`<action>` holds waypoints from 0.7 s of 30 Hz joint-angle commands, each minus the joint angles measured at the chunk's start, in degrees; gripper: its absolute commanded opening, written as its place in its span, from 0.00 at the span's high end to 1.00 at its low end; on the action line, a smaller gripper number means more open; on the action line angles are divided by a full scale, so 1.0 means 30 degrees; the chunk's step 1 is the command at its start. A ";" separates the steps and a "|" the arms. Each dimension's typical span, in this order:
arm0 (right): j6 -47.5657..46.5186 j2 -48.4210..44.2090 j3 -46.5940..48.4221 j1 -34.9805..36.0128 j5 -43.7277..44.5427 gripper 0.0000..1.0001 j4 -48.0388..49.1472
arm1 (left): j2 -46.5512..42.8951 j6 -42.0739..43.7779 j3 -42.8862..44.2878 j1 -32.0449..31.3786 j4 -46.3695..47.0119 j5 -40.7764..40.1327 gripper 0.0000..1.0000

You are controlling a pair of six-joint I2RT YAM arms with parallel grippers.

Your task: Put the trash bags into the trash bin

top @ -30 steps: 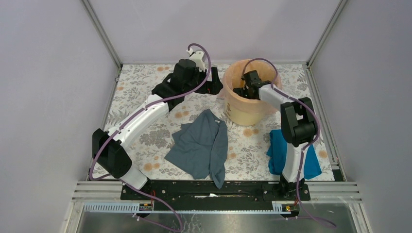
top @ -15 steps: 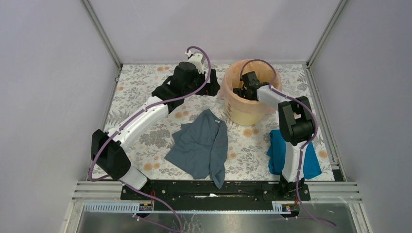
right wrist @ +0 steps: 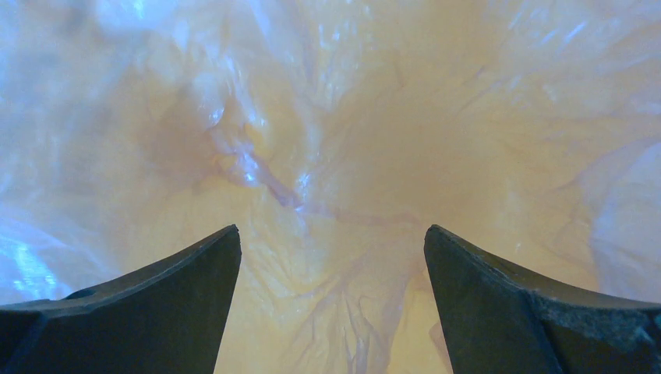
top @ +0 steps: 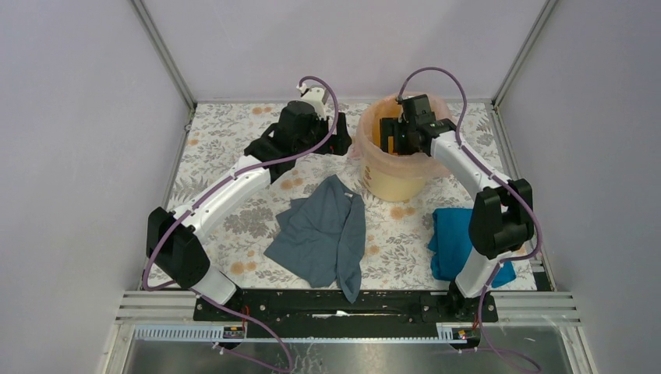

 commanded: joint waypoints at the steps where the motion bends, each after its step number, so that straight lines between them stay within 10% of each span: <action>1: 0.0408 -0.0557 0.1054 0.0125 0.0172 0.06 -0.0642 | -0.0951 0.0080 0.0026 0.0049 0.1078 -0.0145 0.01; 12: 0.3387 0.1020 0.0847 0.0103 -0.1374 0.07 0.2311 | -0.1118 -0.0064 -0.0286 0.0044 0.2024 0.2792 0.01; 21: 0.4721 0.1399 0.2452 0.0541 0.4861 0.20 -0.0122 | -0.0200 -0.0829 -0.0507 0.0044 0.2689 0.4787 0.01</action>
